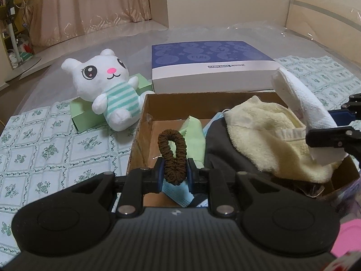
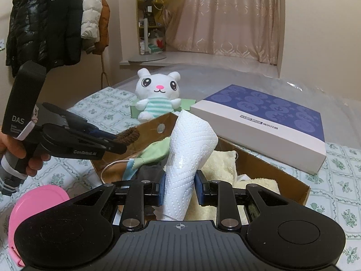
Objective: Organize soft objects
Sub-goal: 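Carry the white towel with the right tool and hair tie with the left tool to the box, then open the left tool then the right tool to drop both items into the box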
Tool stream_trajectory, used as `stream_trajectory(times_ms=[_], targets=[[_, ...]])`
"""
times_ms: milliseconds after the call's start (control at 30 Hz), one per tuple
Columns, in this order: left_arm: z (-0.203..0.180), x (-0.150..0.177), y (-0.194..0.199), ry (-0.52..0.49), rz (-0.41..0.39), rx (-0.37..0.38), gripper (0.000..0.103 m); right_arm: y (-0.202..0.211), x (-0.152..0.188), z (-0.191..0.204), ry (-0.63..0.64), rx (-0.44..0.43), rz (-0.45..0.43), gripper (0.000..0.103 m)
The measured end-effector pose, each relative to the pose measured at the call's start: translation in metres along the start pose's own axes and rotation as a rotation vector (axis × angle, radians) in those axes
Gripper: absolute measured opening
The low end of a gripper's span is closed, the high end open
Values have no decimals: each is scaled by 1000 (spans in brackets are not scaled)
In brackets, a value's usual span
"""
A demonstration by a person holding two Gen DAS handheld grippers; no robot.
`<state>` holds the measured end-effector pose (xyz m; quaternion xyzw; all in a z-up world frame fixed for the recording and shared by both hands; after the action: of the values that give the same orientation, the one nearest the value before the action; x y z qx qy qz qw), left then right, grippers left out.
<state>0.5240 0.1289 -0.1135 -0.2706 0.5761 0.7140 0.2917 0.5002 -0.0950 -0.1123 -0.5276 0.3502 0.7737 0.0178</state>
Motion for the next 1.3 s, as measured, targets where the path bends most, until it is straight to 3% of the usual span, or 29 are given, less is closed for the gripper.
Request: stream_trajectory(times_ms=[167, 633, 700, 767, 833, 1033, 1100, 1167, 1300], targets=[[3, 1, -7, 21, 22, 7, 35, -2, 0, 1, 2, -4, -2, 27], [14, 12, -4, 39, 43, 16, 36, -11, 0, -4, -11, -23, 19, 28], [13, 13, -3, 39, 43, 25, 36, -15, 0, -3, -13, -21, 26, 33], [12, 15, -2, 38, 42, 30, 36, -17, 1, -4, -28, 2, 25, 54], [11, 16, -2, 37, 41, 34, 36, -19, 1, -7, -49, 19, 15, 60], [12, 18, 0, 37, 34, 40, 36, -16, 1, -17, -115, 0, -6, 59], [12, 18, 0, 38, 34, 40, 36, -17, 2, -21, -130, 13, -1, 51], [12, 19, 0, 37, 33, 41, 36, -19, 3, -23, -144, 25, 3, 34], [12, 19, 0, 38, 34, 42, 36, -25, 8, -30, -189, 45, 27, 30]])
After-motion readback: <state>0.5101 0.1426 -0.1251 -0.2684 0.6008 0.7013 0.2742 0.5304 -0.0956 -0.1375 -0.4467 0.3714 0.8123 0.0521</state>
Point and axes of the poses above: each gripper's, at about its wrist camera, not at the fingertips, and y roughly against the way its jaws point, z to its left, x to its underside, the point moved 1 cm from there along -y, roughly the way its jaws point, and after that the axes turned 11 degrees about -x, right-handed, at the moved point
